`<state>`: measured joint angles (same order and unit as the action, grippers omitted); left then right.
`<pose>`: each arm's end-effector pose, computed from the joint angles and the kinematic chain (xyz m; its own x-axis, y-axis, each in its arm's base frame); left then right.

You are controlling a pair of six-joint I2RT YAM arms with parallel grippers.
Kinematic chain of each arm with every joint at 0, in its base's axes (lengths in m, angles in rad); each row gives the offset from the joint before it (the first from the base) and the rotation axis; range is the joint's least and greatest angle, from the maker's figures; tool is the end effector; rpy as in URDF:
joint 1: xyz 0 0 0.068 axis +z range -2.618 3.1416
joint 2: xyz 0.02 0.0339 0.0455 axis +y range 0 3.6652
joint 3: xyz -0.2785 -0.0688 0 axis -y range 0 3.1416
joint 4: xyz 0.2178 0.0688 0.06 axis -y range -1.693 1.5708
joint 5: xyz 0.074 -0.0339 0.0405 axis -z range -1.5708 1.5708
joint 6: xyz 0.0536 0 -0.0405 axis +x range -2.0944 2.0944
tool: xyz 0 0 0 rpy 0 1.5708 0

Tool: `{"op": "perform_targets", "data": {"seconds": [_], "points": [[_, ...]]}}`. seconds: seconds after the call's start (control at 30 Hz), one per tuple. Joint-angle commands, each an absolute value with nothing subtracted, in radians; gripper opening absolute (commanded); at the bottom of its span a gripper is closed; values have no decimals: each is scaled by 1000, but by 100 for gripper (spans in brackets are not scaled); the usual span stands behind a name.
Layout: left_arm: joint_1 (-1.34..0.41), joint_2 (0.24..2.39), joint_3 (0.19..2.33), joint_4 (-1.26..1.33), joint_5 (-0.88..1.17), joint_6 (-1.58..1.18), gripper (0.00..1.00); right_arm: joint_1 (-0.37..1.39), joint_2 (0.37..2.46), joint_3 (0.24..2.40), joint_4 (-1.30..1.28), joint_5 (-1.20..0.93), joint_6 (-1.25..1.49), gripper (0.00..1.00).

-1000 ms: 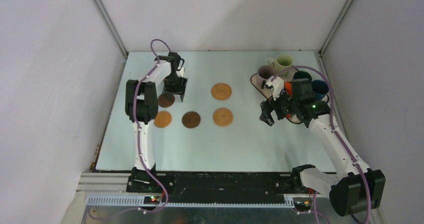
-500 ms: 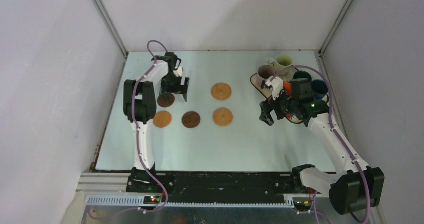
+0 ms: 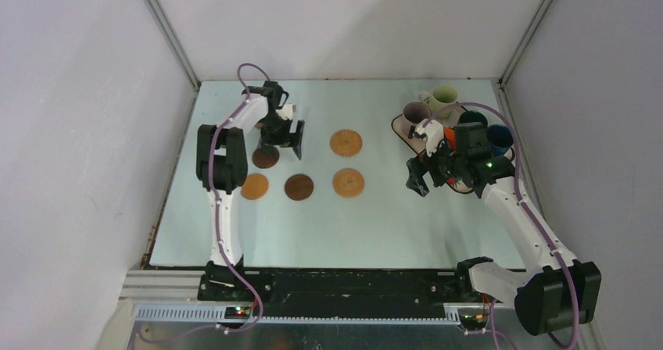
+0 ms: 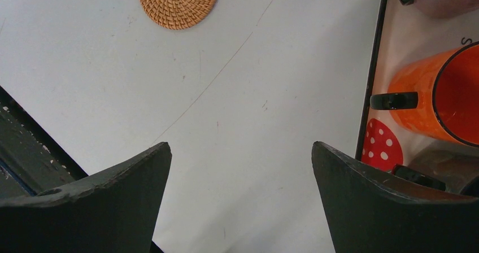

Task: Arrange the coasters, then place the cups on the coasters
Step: Move the coaster to the center of the board.

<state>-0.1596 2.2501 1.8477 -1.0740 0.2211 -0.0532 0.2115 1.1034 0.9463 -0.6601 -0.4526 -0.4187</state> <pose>0.4234 -0.0801 0.1744 -0.9908 0.1069 -0.0825 0.1229 0.9670 -0.2230 0.1932 0.0655 0.2982 -0.4557 -0.4718 -0.7548 -0.7297 0.6837 0.0131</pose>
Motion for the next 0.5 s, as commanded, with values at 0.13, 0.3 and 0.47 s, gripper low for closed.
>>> {"op": "perform_targets", "data": {"seconds": [0.13, 0.3, 0.47], "points": [[-294, 2390, 2039, -1112, 352, -14, 100, 193, 1099, 947, -632, -449, -413, 100], [-323, 2459, 2146, -1137, 350, -26, 100, 191, 1102, 946, -632, -448, -415, 100], [-351, 2488, 2197, -1142, 354, -26, 100, 191, 1107, 946, -633, -446, -417, 100]]}}
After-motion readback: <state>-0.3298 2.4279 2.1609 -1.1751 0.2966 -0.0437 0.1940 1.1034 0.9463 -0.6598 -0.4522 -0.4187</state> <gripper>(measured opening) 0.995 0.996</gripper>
